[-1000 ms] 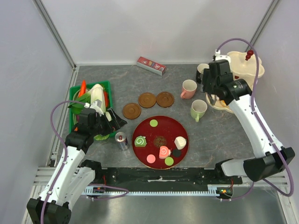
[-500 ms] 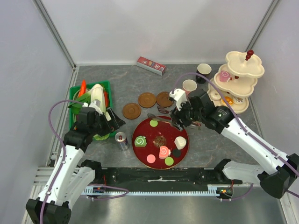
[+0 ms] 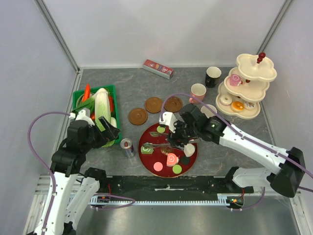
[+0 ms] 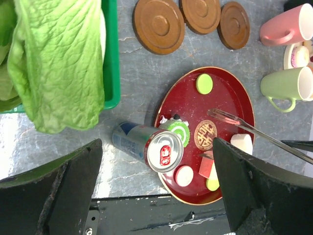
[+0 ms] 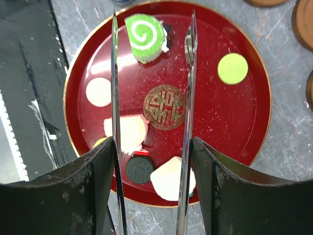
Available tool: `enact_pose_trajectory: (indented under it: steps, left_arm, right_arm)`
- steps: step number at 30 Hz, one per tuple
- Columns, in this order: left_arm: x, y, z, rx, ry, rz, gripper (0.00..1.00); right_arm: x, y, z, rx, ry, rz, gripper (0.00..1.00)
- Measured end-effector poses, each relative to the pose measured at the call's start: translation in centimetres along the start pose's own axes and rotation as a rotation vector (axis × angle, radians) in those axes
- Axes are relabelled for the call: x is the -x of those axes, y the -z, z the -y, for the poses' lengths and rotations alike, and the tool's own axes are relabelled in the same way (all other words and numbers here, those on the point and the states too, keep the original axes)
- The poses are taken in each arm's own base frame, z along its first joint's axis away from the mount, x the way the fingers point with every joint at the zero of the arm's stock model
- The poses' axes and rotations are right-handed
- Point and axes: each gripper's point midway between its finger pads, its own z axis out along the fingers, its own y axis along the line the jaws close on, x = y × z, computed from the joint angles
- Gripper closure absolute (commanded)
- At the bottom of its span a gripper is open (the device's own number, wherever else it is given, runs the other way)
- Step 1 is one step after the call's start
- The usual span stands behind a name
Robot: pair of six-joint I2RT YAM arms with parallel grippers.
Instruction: Serve the afternoon tea
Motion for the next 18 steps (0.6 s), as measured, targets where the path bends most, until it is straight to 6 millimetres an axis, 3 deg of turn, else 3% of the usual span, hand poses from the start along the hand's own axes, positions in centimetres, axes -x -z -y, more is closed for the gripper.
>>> enact_pose_trajectory:
  steps: [6,18]
  left_arm:
    - [-0.8,0.7,-1.2,0.047,0.002,-0.012,0.01]
    - [-1.2,1.0,-1.6,0.059,0.002,-0.018,0.01]
  right_arm:
    - [-2.3,-2.3,0.8,-0.028,-0.015,-0.111,0.32]
    - [-4.8,-5.1,0.5,-0.026,0.007,-0.234,0.34]
